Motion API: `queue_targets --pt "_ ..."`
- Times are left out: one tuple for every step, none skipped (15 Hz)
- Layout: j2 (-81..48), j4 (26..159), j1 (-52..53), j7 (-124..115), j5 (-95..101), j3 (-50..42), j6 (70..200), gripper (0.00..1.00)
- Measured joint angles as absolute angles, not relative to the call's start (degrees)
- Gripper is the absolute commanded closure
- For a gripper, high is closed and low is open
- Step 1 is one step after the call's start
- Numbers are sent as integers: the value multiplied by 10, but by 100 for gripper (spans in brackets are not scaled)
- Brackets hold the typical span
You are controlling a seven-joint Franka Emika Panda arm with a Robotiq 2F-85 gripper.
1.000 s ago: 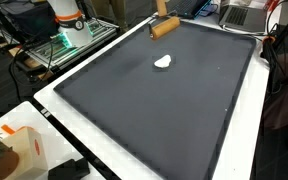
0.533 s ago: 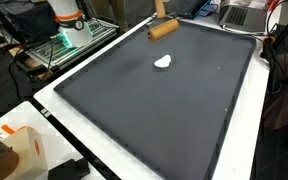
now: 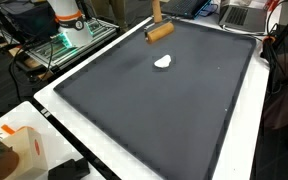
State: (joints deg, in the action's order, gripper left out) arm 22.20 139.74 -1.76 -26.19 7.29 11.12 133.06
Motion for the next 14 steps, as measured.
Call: queue_targets --pt "221 1397 -18 -262 74 111 1331 52" --pt "220 1397 -18 -262 74 111 1331 77" --pt "220 1397 -18 -262 74 111 1331 77" --pt "220 1397 -18 -262 74 111 1331 77" --pt "218 1397 -17 -262 72 111 1332 77" --pt "216 1397 -16 -262 70 111 1336 77" --pt "213 1398 -13 -263 65 111 1344 77" --pt "210 1398 -10 -263 58 112 1354 77" --pt "206 1398 -6 -263 53 112 1364 77" --pt "203 1398 -3 -263 50 113 1372 77" --pt "200 1398 1 -263 50 113 1379 77" --pt "197 1398 3 -261 51 115 1382 77" --pt "195 1398 4 -255 55 116 1383 77" --pt "194 1398 5 -246 58 116 1383 77"
